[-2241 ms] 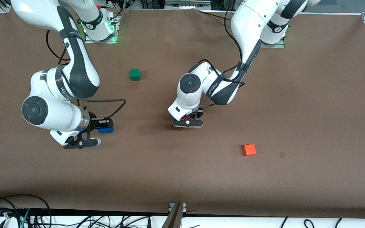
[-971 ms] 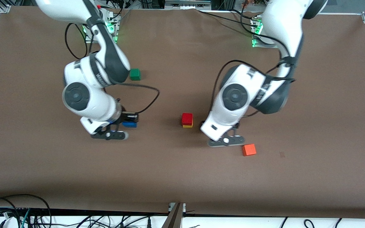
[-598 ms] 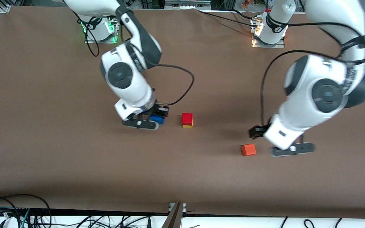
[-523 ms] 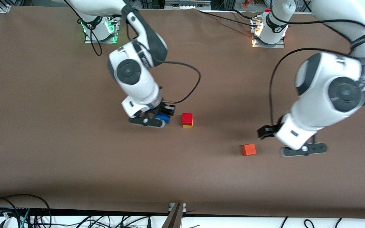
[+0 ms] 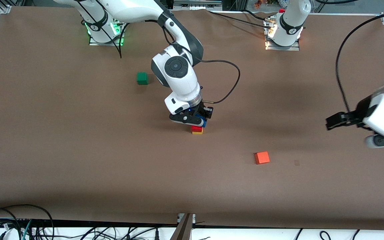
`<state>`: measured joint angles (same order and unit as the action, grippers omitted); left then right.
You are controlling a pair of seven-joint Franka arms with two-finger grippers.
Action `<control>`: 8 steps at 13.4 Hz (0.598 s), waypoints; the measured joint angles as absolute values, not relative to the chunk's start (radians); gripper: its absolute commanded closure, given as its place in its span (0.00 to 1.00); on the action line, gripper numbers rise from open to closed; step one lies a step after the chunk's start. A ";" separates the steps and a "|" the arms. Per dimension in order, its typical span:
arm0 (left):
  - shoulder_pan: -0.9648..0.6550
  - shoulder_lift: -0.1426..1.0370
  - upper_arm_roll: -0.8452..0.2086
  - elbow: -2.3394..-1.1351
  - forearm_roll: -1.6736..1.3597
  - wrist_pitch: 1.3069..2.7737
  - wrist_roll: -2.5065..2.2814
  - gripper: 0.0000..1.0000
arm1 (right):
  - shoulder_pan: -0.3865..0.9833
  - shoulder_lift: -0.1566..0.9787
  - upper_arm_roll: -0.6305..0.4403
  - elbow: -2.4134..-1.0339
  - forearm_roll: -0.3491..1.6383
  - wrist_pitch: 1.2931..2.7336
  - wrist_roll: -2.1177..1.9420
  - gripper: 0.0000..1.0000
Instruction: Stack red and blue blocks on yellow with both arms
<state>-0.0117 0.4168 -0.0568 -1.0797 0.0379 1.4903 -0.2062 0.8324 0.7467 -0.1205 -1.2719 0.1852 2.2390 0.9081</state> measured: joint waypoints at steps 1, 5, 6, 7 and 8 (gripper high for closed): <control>0.012 0.385 -0.056 -1.113 0.038 1.489 -0.201 0.00 | 0.831 0.747 -0.124 -1.268 0.181 2.239 0.908 0.47; 0.045 0.281 -0.057 -1.269 0.001 1.487 -0.187 0.00 | 0.833 0.748 -0.123 -1.265 0.121 2.234 0.907 0.46; 0.045 0.252 -0.060 -1.320 -0.006 1.487 -0.178 0.00 | 0.834 0.750 -0.123 -1.265 0.100 2.228 0.906 0.46; 0.045 0.228 -0.064 -1.358 -0.006 1.487 -0.166 0.00 | 0.835 0.752 -0.123 -1.265 0.082 2.219 0.904 0.46; 0.045 0.212 -0.066 -1.383 -0.006 1.487 -0.157 0.00 | 0.835 0.753 -0.123 -1.265 0.072 2.211 0.900 0.46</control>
<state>0.0446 0.2119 -0.0658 -1.3831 -0.0063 1.4875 -0.1566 0.8350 0.7528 -0.1228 -1.2647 0.0724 2.2115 0.8996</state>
